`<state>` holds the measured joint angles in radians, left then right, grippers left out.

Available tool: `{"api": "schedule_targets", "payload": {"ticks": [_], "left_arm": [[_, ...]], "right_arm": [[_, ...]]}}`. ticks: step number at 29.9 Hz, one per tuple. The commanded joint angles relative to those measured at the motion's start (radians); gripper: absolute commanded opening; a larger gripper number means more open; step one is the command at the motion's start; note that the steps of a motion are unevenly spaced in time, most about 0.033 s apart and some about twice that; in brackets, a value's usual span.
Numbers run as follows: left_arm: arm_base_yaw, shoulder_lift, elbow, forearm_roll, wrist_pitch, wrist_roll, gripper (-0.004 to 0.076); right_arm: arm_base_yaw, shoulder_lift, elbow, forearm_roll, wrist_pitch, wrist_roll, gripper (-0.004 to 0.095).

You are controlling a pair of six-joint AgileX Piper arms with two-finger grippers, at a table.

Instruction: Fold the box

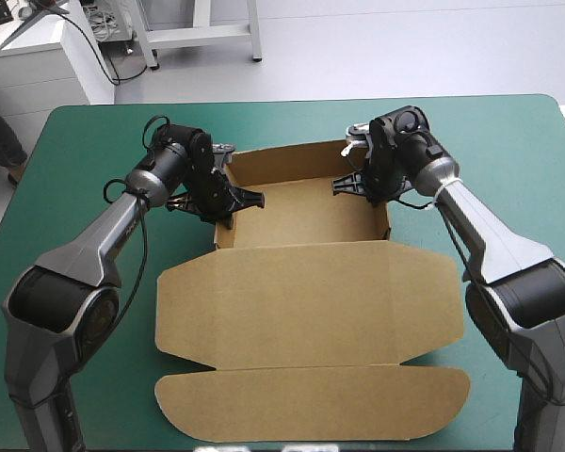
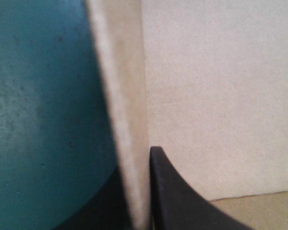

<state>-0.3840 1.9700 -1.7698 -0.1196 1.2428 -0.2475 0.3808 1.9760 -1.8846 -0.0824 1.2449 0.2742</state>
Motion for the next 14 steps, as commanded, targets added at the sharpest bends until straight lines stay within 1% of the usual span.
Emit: {"api": "schedule_targets", "payload": {"ticks": [1, 5, 11, 13, 14], "left_arm": [[-0.026, -0.033, -0.033, -0.084, 0.009, 0.03, -0.0008], [-0.026, -0.03, -0.033, -0.083, -0.015, 0.043, -0.0008], [-0.026, -0.029, -0.033, -0.086, -0.04, 0.073, -0.0008], [-0.026, -0.029, -0.033, -0.086, -0.041, 0.074, -0.0006], [-0.026, -0.029, -0.033, -0.086, -0.042, 0.074, 0.0]], "right_arm": [[0.007, -0.02, -0.029, 0.096, 0.006, -0.021, 0.0], [0.007, 0.013, -0.029, 0.127, 0.006, -0.021, 0.0], [0.007, 0.018, -0.029, 0.1, 0.006, -0.021, 0.0008], [0.007, 0.018, -0.029, 0.082, 0.006, -0.021, 0.0043], [0.007, 0.018, -0.029, 0.082, 0.006, -0.021, 0.0082]]}}
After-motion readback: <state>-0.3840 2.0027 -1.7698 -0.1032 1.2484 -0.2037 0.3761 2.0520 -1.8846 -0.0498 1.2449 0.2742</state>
